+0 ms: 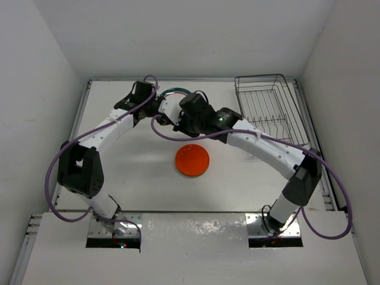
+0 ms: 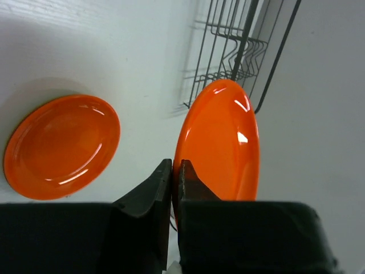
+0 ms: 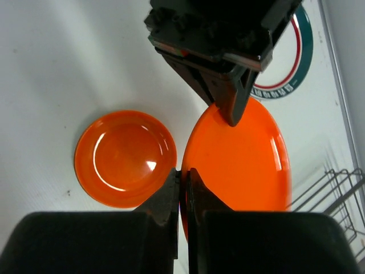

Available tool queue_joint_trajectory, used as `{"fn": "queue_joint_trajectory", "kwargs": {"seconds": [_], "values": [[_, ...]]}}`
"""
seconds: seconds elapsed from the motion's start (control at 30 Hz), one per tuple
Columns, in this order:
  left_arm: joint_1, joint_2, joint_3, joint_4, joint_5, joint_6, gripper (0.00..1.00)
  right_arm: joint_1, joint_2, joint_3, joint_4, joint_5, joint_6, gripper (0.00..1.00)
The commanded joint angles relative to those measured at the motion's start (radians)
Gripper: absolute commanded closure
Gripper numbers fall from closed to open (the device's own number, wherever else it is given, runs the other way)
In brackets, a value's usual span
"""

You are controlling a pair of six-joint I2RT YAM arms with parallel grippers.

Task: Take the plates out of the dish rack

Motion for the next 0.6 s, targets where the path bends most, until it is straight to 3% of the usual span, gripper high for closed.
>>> {"fn": "queue_joint_trajectory", "kwargs": {"seconds": [0.0,0.13,0.17,0.23,0.3,0.4,0.57], "values": [[0.003,-0.003,0.028,0.04,0.012,0.002,1.0,0.012,-0.012,-0.015,0.118,-0.032,0.027,1.0],[0.003,-0.012,0.018,0.055,0.009,0.019,1.0,0.018,-0.025,-0.061,0.173,-0.075,0.084,0.99],[0.003,-0.012,0.017,0.05,0.002,0.036,1.0,0.015,-0.038,-0.101,0.189,-0.073,0.132,0.63],[0.003,-0.024,0.0,0.006,-0.058,0.132,1.0,0.009,-0.102,-0.171,0.245,-0.044,0.215,0.01],[0.001,-0.041,-0.044,-0.002,-0.13,0.174,1.0,-0.008,-0.149,-0.199,0.264,-0.044,0.289,0.01],[-0.014,-0.089,-0.193,0.115,-0.152,0.186,1.0,-0.047,-0.218,-0.207,0.243,-0.02,0.41,0.01],[-0.086,-0.087,-0.291,0.204,-0.196,0.163,1.0,-0.157,-0.258,-0.149,0.074,0.037,0.576,0.01]]}}
